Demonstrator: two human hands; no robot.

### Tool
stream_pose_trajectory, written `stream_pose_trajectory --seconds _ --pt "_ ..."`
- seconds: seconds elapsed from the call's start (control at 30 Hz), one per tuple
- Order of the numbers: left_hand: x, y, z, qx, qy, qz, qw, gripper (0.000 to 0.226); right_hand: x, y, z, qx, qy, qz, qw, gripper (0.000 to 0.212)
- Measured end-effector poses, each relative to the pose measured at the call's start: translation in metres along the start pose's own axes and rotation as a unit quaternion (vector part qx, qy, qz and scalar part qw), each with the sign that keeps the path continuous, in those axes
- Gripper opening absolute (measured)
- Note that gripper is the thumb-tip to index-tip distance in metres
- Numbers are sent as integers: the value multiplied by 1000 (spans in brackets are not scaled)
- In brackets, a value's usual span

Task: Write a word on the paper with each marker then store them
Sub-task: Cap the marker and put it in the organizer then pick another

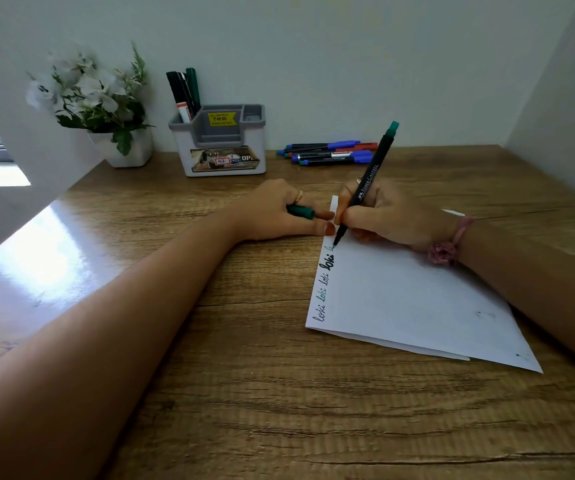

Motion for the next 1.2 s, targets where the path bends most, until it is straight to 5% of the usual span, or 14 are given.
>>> stream_pose_trajectory --seconds 0.23,0.4,0.87,1.07,1.2 --pt "9 -3 -5 6 -3 -1 1000 51 0 0 0 -2 1 3 1000 3" --pt "6 -2 -5 5 -3 -2 1000 21 3 1 2 9 13 -2 1000 3" --pt "3 -3 -3 15 -2 2 1000 80 4 -1 3 26 9 1 1000 4" --pt "2 -2 -2 15 -14 13 1000 63 6 -3 3 28 18 4 999 4" --pt "7 -2 -4 9 -8 9 1000 14 7 -4 3 43 17 9 999 20"
Point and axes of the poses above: each hand's wrist, its own z-axis towards the middle knuckle, its own y-axis out of the palm, x = y × z, the point moved 4 cm from there along z, towards the middle knuckle, and after that the axes turned 4 degrees about z, right-handed, at the moved point
